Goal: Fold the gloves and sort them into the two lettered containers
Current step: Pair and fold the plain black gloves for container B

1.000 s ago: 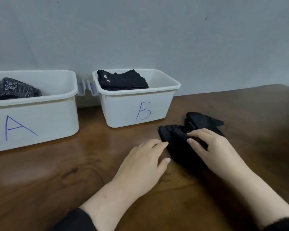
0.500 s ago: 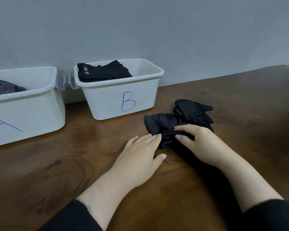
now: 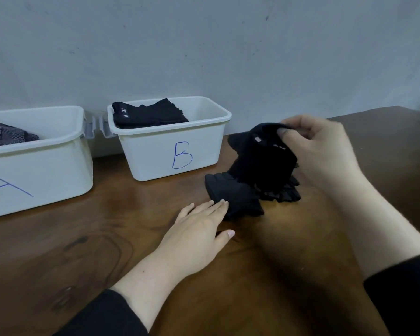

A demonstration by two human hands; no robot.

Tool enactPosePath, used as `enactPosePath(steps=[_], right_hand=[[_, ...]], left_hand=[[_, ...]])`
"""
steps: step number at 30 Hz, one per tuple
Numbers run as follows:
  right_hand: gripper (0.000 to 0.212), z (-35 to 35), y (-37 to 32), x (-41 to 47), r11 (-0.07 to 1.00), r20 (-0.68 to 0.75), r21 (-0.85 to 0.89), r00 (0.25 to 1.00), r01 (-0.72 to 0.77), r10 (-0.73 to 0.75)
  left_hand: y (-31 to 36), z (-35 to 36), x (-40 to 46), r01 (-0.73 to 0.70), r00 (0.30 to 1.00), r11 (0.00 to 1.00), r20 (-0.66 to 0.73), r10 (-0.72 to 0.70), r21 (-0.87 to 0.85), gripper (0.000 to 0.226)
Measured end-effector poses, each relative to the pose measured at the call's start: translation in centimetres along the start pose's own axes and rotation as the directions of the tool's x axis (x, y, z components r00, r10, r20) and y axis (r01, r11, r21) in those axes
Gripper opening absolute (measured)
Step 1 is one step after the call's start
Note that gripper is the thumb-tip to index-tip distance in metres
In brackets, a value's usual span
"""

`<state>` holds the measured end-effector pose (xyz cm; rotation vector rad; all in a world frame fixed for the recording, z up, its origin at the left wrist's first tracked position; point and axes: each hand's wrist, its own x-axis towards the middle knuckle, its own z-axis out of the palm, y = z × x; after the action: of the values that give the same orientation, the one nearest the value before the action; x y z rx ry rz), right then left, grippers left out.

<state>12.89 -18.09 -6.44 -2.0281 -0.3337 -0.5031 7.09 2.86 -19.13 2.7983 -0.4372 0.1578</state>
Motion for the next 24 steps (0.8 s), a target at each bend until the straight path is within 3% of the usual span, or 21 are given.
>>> enactPosePath(steps=[3,6,10,14,16,18,21,24], right_hand=[[0.021,-0.3,-2.9,0.8,0.998,0.064,0.041,0.997,-0.042,0.039],[0.019,1.0,-4.8,0.4,0.993,0.261,0.052,0.961,-0.107,0.09],[0.02,5.4,-6.5,-1.3,0.997,0.474,-0.075,0.879,-0.024,0.057],[0.019,9.5,-8.6,-3.2,0.984,0.333,-0.005,0.929,0.176,-0.165],[0.016,10.7,-8.9,-4.8,0.967,0.314,0.049,0.916,0.249,-0.252],[0.017,11.9,-7.8,-7.0,0.949,0.481,-0.013,0.834,0.315,-0.27],[0.044,13.8,-4.1,-10.8,0.868,0.754,-0.168,0.629,0.467,-0.193],[0.057,15.0,-1.9,-12.9,0.868,0.801,-0.186,0.583,0.461,-0.138]], left_hand=[[-0.3,-0.9,-0.5,0.059,0.975,0.967,-0.192,-0.109,-0.249,0.049],[-1.9,-2.1,-2.0,0.133,0.851,0.871,-0.396,-0.344,-0.473,0.033],[-5.0,-4.0,-5.8,0.217,0.722,0.787,-0.448,-0.528,-0.577,0.029],[-7.8,-5.9,-10.2,0.263,0.651,0.764,-0.476,-0.591,-0.589,0.026],[-9.1,-6.7,-12.1,0.265,0.62,0.767,-0.506,-0.6,-0.584,0.024],[-10.1,-7.2,-13.6,0.267,0.61,0.793,-0.54,-0.579,-0.548,0.023],[-10.6,-7.5,-14.7,0.275,0.647,0.853,-0.572,-0.505,-0.443,0.021],[-10.3,-7.2,-14.9,0.21,0.752,0.916,-0.542,-0.374,-0.342,0.02]])
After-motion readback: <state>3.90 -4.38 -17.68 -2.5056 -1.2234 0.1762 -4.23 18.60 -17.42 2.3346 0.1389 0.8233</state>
